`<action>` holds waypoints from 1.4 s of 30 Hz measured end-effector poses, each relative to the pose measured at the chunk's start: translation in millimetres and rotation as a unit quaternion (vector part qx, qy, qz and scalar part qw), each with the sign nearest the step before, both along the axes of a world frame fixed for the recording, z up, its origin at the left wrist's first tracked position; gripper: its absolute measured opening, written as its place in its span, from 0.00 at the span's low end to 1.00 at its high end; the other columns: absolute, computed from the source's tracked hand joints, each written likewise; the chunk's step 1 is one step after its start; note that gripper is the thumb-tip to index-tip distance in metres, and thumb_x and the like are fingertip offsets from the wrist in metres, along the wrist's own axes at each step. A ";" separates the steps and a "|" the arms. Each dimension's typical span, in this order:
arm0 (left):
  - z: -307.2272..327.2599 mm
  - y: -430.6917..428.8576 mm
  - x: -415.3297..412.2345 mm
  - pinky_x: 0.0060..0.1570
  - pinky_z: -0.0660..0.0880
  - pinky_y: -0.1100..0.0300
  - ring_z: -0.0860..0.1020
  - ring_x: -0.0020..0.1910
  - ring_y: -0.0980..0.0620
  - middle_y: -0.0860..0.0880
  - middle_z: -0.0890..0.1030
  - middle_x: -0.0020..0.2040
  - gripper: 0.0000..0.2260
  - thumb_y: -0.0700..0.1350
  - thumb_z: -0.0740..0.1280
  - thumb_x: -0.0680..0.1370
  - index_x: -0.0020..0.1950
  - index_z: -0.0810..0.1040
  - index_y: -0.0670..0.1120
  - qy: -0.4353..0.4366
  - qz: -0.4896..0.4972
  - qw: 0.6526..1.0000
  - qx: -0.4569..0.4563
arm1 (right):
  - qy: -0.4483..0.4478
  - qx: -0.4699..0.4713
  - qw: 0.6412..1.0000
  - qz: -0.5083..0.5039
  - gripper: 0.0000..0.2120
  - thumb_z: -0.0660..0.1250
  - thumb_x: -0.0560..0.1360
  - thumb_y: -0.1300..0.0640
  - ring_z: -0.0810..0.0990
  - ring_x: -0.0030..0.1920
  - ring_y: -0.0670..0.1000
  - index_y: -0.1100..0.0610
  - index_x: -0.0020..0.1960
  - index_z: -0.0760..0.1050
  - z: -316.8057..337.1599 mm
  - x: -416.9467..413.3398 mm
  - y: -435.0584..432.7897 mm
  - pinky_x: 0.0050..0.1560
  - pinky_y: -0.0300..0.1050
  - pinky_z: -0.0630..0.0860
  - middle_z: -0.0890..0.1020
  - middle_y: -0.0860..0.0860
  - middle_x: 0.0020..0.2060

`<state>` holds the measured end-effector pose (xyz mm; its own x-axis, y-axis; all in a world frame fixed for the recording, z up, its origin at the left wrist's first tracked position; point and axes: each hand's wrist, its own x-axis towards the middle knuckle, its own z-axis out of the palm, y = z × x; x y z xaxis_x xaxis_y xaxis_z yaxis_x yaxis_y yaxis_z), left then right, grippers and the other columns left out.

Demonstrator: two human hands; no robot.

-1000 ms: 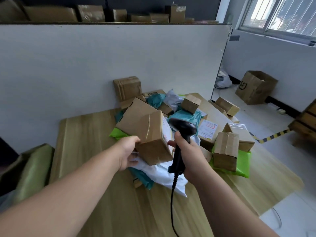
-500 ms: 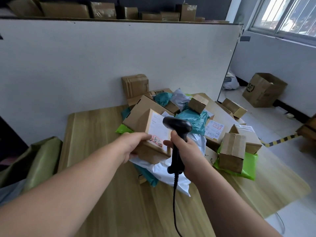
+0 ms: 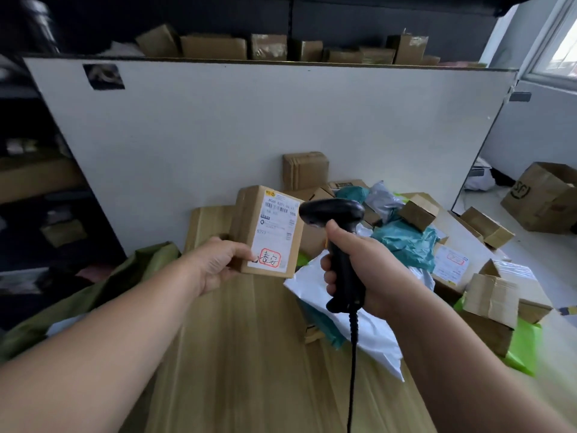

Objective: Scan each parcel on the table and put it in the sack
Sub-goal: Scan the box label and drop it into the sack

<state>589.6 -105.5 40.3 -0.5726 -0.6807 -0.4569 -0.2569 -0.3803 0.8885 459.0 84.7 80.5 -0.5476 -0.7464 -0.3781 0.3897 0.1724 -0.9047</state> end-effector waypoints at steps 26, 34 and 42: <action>-45.4 -178.9 221.4 0.56 0.78 0.47 0.81 0.52 0.41 0.39 0.81 0.55 0.29 0.27 0.70 0.67 0.66 0.69 0.40 0.010 0.120 0.993 0.019 | 0.024 0.056 0.990 0.129 0.20 0.69 0.76 0.41 0.73 0.26 0.49 0.58 0.46 0.72 23.1 181.4 -197.3 0.28 0.42 0.74 0.76 0.52 0.29; -72.0 -215.6 260.4 0.54 0.78 0.46 0.82 0.50 0.41 0.39 0.82 0.53 0.29 0.27 0.71 0.66 0.65 0.70 0.40 0.012 0.138 0.990 0.039 | 0.024 0.071 0.986 0.147 0.19 0.68 0.77 0.41 0.72 0.26 0.49 0.57 0.49 0.71 8.4 220.0 -241.6 0.29 0.43 0.73 0.74 0.51 0.29; -95.2 -242.3 290.8 0.34 0.79 0.57 0.83 0.45 0.46 0.42 0.81 0.51 0.29 0.31 0.73 0.67 0.65 0.68 0.42 -0.026 0.141 0.989 0.039 | 0.032 0.083 0.984 0.154 0.19 0.69 0.76 0.41 0.74 0.27 0.49 0.57 0.48 0.72 -9.7 240.0 -268.0 0.29 0.43 0.74 0.76 0.51 0.29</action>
<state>880.5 -347.8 -54.9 -0.3393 -0.7714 -0.5384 -0.1752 -0.5105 0.8418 699.1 -183.3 70.8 -0.3310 -0.8115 -0.4815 0.2386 0.4218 -0.8748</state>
